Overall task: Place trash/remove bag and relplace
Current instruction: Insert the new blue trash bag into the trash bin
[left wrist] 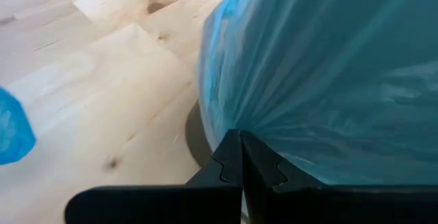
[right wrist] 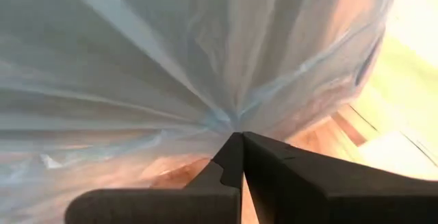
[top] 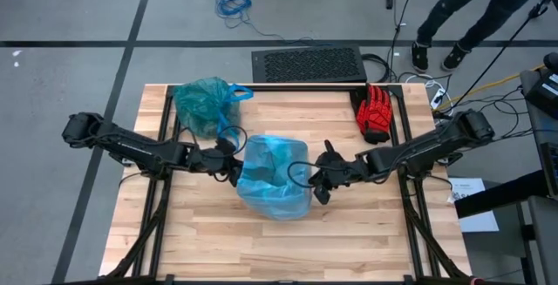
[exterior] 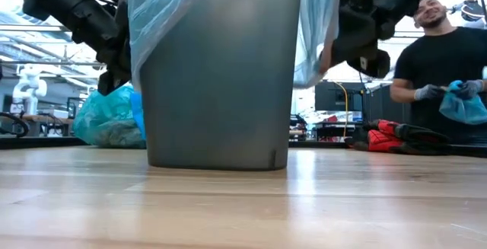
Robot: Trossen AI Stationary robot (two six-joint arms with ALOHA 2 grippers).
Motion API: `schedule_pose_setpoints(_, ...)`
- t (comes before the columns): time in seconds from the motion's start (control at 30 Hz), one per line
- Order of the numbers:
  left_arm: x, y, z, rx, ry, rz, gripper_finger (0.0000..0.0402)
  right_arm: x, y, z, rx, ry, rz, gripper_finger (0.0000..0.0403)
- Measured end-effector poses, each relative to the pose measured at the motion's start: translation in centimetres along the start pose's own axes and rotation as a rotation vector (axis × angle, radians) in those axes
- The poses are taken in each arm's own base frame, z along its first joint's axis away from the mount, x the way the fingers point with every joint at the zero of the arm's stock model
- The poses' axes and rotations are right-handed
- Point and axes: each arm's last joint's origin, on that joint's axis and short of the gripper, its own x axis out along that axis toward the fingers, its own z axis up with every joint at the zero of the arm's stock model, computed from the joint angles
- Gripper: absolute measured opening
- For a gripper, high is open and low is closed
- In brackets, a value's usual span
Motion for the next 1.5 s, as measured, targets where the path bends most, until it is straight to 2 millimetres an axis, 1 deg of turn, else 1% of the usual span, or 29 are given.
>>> schedule_pose_setpoints(0.1, 0.0, 0.3, -0.2, -0.007, 0.017, 0.028, 0.0000, -1.4, 0.3, 0.3, 0.002, -0.018, 0.030, 0.0000)
schedule_pose_setpoints(0.17, -0.2, 0.4, -0.2, -0.019, 0.024, 0.037, 0.0000, -2.7, 0.1, 0.4, 0.023, -0.016, 0.036, 0.0000)
schedule_pose_setpoints(0.3, -0.9, 0.3, 0.1, -0.028, 0.005, 0.020, 0.0000, -6.4, -0.1, 1.3, 0.056, -0.072, 0.096, 0.0000)
schedule_pose_setpoints(0.37, -1.4, 0.2, 0.4, -0.036, -0.020, 0.001, 0.0000, -8.5, -0.1, 2.2, 0.067, -0.125, 0.142, 0.0000)
schedule_pose_setpoints(0.47, -2.0, 0.0, 0.8, -0.040, -0.050, -0.031, 0.0000, -11.4, 0.6, 4.6, 0.057, -0.225, 0.215, 0.0000)
schedule_pose_setpoints(0.53, -2.2, -0.4, 1.1, -0.021, -0.062, -0.076, 0.0000, -13.2, 1.4, 6.6, -0.001, -0.280, 0.245, 0.0000)
schedule_pose_setpoints(0.63, -1.8, -0.6, 1.2, -0.011, -0.075, -0.100, 0.0000, -15.2, 3.0, 9.7, -0.117, -0.338, 0.230, 0.0000)
schedule_pose_setpoints(0.73, -1.2, -1.0, 1.4, -0.020, -0.101, -0.129, 0.0000, -16.4, 4.4, 12.2, -0.230, -0.308, 0.180, 0.0000)
schedule_pose_setpoints(0.8, -0.8, -1.2, 1.4, -0.021, -0.114, -0.144, 0.0000, -16.5, 5.2, 13.6, -0.303, -0.248, 0.170, 0.0000)
schedule_pose_setpoints(0.93, 0.4, -1.7, 1.4, -0.032, -0.143, -0.181, 0.0000, -15.6, 6.1, 15.5, -0.423, -0.086, 0.190, 0.0000)
schedule_pose_setpoints(1.1, 2.4, -2.6, 1.5, -0.070, -0.178, -0.189, 0.0000, -14.4, 6.8, 17.2, -0.594, 0.053, 0.180, 0.0000)
schedule_pose_setpoints(1.2, 3.3, -3.5, 2.3, -0.123, -0.257, -0.197, 0.0000, -13.6, 7.2, 17.6, -0.719, 0.146, 0.196, 0.0000)
schedule_pose_setpoints(1.33, 3.2, -4.6, 3.7, -0.132, -0.354, -0.218, 0.0000, -11.9, 8.3, 17.9, -0.810, 0.251, 0.225, 0.0000)
schedule_pose_setpoints(1.43, 2.8, -4.7, 4.1, -0.115, -0.378, -0.205, 0.0000, -9.8, 8.8, 17.6, -0.845, 0.348, 0.212, 0.0000)
schedule_pose_setpoints(1.5, 2.3, -4.6, 4.3, -0.112, -0.379, -0.193, 0.0000, -8.2, 9.1, 17.0, -0.863, 0.419, 0.203, 0.0000)
